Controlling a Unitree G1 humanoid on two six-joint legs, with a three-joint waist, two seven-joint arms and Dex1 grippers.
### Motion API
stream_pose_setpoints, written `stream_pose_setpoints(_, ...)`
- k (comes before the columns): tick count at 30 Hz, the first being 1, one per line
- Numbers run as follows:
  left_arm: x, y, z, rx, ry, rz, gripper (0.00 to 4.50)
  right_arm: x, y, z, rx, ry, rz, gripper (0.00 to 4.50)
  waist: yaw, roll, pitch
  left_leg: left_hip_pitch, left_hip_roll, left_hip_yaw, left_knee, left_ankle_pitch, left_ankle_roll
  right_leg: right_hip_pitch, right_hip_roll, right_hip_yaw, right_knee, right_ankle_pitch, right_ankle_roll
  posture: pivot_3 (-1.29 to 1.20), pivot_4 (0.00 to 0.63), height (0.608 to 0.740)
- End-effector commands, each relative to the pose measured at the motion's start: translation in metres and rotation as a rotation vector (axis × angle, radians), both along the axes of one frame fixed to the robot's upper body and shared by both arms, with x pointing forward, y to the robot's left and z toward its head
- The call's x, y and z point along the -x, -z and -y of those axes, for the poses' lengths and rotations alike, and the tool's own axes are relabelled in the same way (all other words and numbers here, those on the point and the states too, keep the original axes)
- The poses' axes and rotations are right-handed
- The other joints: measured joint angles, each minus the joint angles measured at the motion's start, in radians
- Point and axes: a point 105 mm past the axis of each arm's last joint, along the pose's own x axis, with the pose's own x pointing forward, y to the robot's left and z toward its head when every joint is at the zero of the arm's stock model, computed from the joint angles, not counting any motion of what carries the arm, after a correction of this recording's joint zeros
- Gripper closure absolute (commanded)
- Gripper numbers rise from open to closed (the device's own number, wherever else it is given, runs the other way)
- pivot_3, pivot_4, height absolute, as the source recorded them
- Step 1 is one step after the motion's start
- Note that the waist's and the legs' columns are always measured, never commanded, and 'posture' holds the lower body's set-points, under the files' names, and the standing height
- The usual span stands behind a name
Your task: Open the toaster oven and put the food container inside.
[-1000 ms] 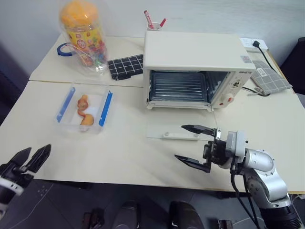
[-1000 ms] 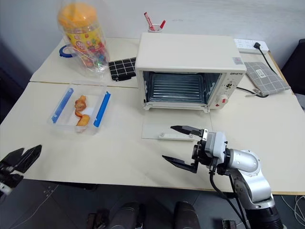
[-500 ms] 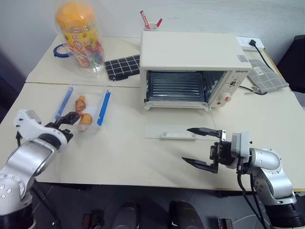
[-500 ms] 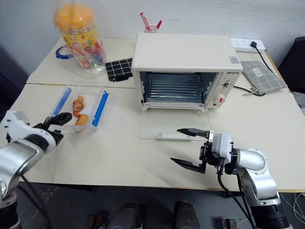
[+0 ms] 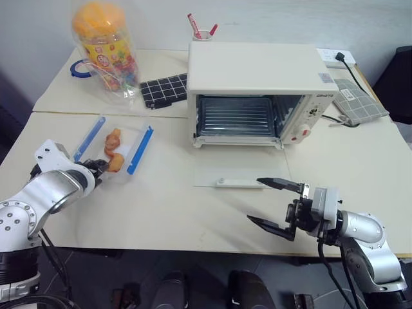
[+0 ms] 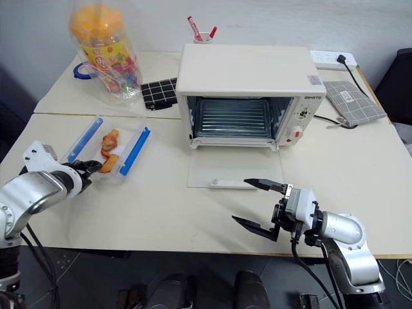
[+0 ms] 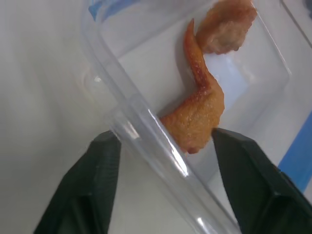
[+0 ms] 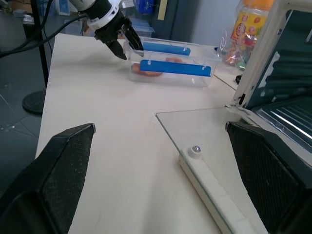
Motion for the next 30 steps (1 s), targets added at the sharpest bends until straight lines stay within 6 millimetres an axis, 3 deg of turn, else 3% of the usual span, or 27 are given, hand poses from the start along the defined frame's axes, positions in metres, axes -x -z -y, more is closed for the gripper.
stream_pose_setpoints(1, 0.002, -0.007, -0.014, -0.059, -0.011, 0.0, 2.67, 0.004, -0.01, 0.0, -0.007, 0.013, 0.065, 0.0, 0.0, 0.0, 0.0, 0.0, 0.0, 0.0, 0.0, 0.0, 0.0, 0.0, 0.0, 0.0, 0.0, 0.0, 0.0, 0.0, 0.15, 0.74)
stream_pose_setpoints(5, 0.0, -0.016, -0.027, -0.103, -0.019, 0.02, 3.81, 0.003, -0.009, 0.0, -0.003, 0.021, 0.066, 0.0, -0.001, 0.0, 0.0, 0.0, 0.0, 0.001, 0.0, 0.0, 0.0, -0.001, 0.0, 0.0, 0.0, 0.0, 0.0, 0.0, 0.15, 0.74)
stream_pose_setpoints(7, -0.003, -0.029, -0.036, -0.224, 0.013, 0.043, 4.3, 0.003, -0.007, 0.0, 0.004, 0.02, 0.063, 0.0, 0.0, 0.0, 0.0, 0.0, 0.0, 0.001, 0.0, 0.0, 0.0, -0.001, 0.0, 0.0, 0.0, 0.0, 0.0, 0.0, 0.15, 0.74)
stream_pose_setpoints(14, -0.005, -0.063, -0.058, -0.376, 0.147, 0.087, 4.3, 0.001, -0.008, 0.006, 0.021, 0.031, 0.059, 0.0, 0.0, -0.002, 0.001, -0.002, -0.001, 0.002, -0.002, 0.001, -0.002, -0.005, 0.002, 0.0, 0.002, 0.0, -0.001, 0.0, 0.15, 0.74)
stream_pose_setpoints(21, -0.005, -0.071, -0.013, -0.373, 0.507, 0.053, 4.3, -0.002, -0.006, 0.019, 0.043, 0.096, 0.047, 0.0, 0.007, -0.002, 0.001, -0.003, 0.0, 0.002, -0.002, 0.001, -0.002, -0.006, 0.001, 0.0, 0.001, 0.0, -0.001, 0.0, 0.15, 0.74)
stream_pose_setpoints(24, -0.008, -0.076, 0.031, -0.308, 0.699, 0.095, 4.3, -0.004, -0.006, 0.026, 0.051, 0.155, 0.052, 0.0, 0.012, -0.003, 0.002, -0.004, 0.0, 0.002, -0.002, 0.001, -0.002, -0.006, 0.0, 0.0, 0.002, 0.0, -0.001, 0.0, 0.15, 0.74)
stream_pose_setpoints(30, -0.023, -0.063, 0.089, -0.253, 0.854, 0.101, 4.3, 0.01, -0.014, 0.049, 0.047, 0.3, 0.095, 0.0, 0.011, -0.003, 0.002, -0.004, -0.001, 0.001, -0.002, 0.001, -0.002, -0.005, -0.001, 0.0, 0.003, 0.0, -0.001, 0.0, 0.15, 0.74)
